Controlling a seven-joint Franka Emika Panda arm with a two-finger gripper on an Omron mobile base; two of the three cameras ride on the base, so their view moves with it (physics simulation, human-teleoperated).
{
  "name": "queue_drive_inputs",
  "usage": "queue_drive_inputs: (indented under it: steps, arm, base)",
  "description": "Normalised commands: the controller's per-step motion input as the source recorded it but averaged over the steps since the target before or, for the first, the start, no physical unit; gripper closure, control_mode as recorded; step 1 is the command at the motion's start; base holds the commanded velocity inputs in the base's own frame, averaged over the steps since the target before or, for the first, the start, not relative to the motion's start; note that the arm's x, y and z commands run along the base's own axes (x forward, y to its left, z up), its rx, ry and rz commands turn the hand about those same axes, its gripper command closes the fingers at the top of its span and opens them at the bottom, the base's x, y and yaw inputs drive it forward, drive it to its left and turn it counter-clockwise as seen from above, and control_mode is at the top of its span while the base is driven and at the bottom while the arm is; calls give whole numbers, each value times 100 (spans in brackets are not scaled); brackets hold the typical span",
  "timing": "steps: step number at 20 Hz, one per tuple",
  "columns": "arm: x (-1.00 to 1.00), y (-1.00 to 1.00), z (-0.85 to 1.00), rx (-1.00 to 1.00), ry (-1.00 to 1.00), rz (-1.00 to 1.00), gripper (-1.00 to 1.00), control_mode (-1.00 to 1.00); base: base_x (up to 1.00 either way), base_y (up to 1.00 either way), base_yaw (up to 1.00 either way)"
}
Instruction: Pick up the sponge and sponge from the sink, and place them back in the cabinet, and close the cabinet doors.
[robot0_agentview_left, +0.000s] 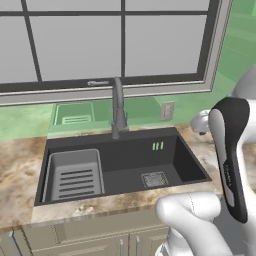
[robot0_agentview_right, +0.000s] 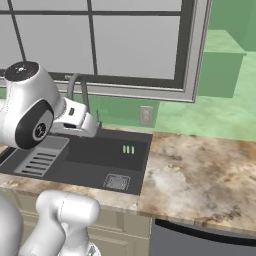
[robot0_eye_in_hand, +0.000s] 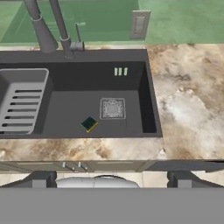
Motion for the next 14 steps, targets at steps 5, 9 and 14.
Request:
queue_drive_inputs:
  steps: [5, 9, 14]
  arm:
    - [8, -1, -15, 0, 0, 0, -100, -100]
    - [6, -3, -14, 0, 0, 0, -100, -100]
    - [0, -11, -19, 0, 0, 0, -100, -100]
  base:
    - [0, 0, 0]
    - [0, 0, 0]
    - [0, 0, 0]
